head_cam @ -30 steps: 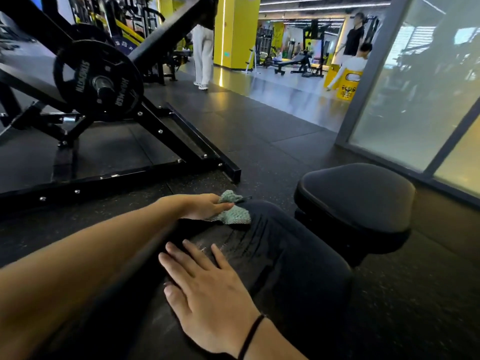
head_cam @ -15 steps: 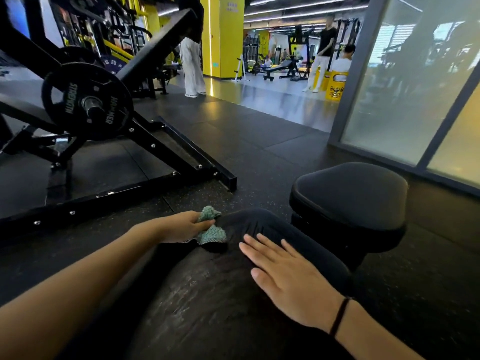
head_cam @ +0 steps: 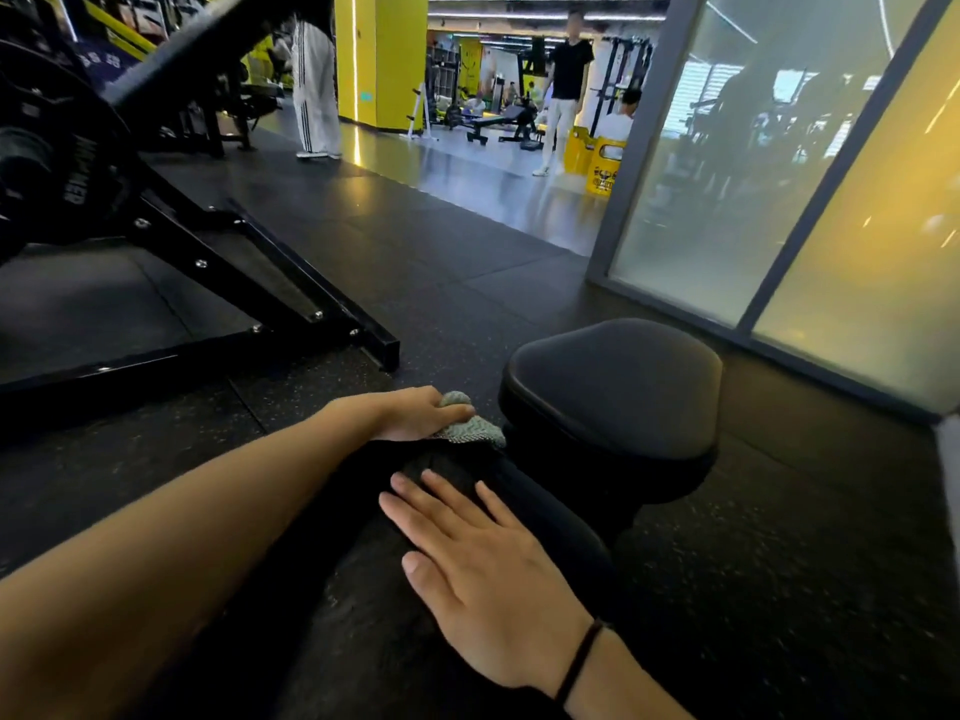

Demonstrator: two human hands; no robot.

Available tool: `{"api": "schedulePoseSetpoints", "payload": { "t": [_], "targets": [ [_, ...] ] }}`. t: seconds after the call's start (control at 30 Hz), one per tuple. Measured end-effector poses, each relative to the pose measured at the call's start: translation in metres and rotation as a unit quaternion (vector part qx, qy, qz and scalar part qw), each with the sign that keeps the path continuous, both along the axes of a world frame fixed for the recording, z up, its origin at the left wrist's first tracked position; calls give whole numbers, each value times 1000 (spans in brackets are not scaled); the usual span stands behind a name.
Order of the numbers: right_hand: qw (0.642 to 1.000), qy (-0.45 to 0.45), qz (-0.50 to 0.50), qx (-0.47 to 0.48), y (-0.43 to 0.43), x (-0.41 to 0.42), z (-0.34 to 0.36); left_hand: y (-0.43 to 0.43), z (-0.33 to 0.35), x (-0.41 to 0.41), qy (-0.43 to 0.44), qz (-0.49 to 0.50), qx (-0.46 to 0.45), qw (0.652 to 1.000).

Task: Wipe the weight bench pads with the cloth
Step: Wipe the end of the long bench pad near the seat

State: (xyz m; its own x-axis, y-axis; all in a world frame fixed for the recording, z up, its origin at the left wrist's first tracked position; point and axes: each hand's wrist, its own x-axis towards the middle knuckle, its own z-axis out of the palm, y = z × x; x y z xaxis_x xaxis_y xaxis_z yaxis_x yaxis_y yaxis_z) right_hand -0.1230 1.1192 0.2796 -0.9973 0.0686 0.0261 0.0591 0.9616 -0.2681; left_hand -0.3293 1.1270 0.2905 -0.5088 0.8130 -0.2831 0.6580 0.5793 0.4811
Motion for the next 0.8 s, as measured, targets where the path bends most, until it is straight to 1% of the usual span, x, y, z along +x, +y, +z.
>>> {"api": "schedulePoseSetpoints", "payload": {
  "t": [0.07, 0.2, 0.33, 0.4, 0.47, 0.57, 0.67, 0.8],
  "targets": [
    [1000, 2, -1, -3, 0, 1, -1, -12, -5, -4, 17, 12, 27, 999],
    [1000, 2, -3, -6, 0, 1, -2, -49, -7, -17, 27, 0, 74, 997],
    [1000, 8, -1, 6, 0, 1, -4, -118, -8, -32, 29, 50, 57, 997],
    [1000, 8, -7, 6, -1, 1, -3, -131, -7, -31, 14, 47, 46, 998],
    [1000, 7, -8, 15, -3, 0, -3, -116, -4, -26, 16, 36, 36, 999],
    [1000, 12, -9, 22, -2, 0, -3, -62, -1, -11, 62, 15, 21, 998],
    [1000, 12, -11, 16, -3, 0, -3, -16, -1, 7, 71, -3, 5, 997],
    [1000, 10, -6, 6, -1, 0, -3, -7, 2, 11, 66, 17, -10, 998]
  ]
}}
